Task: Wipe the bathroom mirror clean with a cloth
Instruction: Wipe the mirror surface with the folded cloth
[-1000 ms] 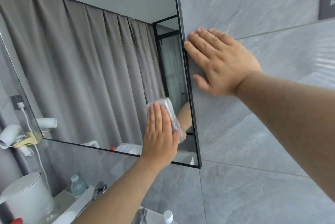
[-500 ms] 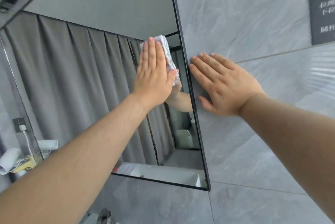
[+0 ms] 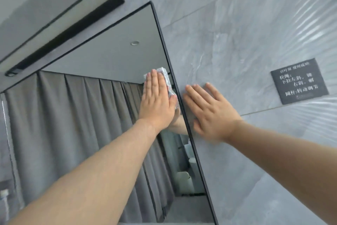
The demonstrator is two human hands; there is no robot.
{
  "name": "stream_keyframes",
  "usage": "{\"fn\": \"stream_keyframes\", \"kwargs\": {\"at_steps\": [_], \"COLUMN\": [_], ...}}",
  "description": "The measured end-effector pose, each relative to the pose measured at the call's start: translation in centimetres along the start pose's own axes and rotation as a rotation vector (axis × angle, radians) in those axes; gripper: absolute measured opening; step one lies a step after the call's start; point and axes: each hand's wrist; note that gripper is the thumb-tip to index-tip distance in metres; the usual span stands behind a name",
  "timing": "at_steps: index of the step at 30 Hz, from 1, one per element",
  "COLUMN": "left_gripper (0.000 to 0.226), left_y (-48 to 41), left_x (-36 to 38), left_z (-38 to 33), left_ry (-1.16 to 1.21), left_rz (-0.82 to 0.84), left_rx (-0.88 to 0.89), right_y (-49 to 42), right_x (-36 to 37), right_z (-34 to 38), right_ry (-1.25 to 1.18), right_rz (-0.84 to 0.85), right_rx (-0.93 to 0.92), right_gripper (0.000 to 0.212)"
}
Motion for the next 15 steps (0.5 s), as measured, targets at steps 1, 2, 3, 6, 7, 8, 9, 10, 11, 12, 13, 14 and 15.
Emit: {"fn": "stream_keyframes", "kwargs": {"at_steps": [1,2,3,6,7,8,9,10,11,12,13,14,15], "left_gripper": [0.082,0.08,0.078,0.073,0.073,0.072,0.072,0.073,0.073,0.074,0.077,0.078,0.079], "left_y": [0.6,1.3,2.0,4.6,5.3,5.6,5.5,4.9,3.8,2.5,1.0,-0.4,-2.0], "left_x": [0.6,1.3,2.1,4.2,4.5,4.7,4.8,4.5,3.8,2.9,1.8,0.8,-0.3], "left_z": [0.1,0.3,0.6,1.9,2.3,2.7,3.0,2.9,2.6,2.2,1.7,1.3,1.2], "left_ry": [-0.001,-0.009,-0.027,-0.103,-0.121,-0.142,-0.157,-0.152,-0.122,-0.087,-0.057,-0.038,-0.034], "left_rz": [-0.011,-0.018,-0.029,-0.025,0.004,0.015,0.007,-0.015,-0.047,-0.074,-0.084,-0.074,-0.065], "left_rx": [0.011,0.023,0.036,0.094,0.111,0.128,0.138,0.134,0.11,0.082,0.061,0.046,0.04], "right_y": [-1.3,-2.1,-2.6,-2.8,-2.6,-2.6,-2.6,-2.7,-2.7,-2.8,-2.7,-2.7,-2.7], "right_x": [-0.3,-0.4,-0.4,0.1,0.2,0.3,0.3,0.3,0.3,0.4,0.5,0.6,0.6], "right_z": [-0.7,-1.3,-1.6,-1.5,-1.3,-1.3,-1.3,-1.4,-1.4,-1.3,-1.3,-1.3,-1.3], "right_ry": [0.015,0.033,0.044,0.036,0.027,0.02,0.021,0.03,0.043,0.051,0.053,0.055,0.06], "right_rz": [-0.006,0.005,0.03,0.006,-0.011,-0.018,-0.023,-0.022,-0.016,-0.016,-0.016,-0.016,-0.015], "right_rx": [0.029,0.055,0.08,0.114,0.111,0.111,0.113,0.113,0.11,0.111,0.114,0.116,0.117], "right_gripper": [0.072,0.074,0.077,0.078,0.078,0.078,0.078,0.078,0.078,0.079,0.079,0.079,0.079]}}
Point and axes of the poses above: each hand's wrist, its own y-axis away from the middle knuckle, its own x-axis out of the palm, z = x × y, and after that the axes turned 10 degrees about z, right-handed
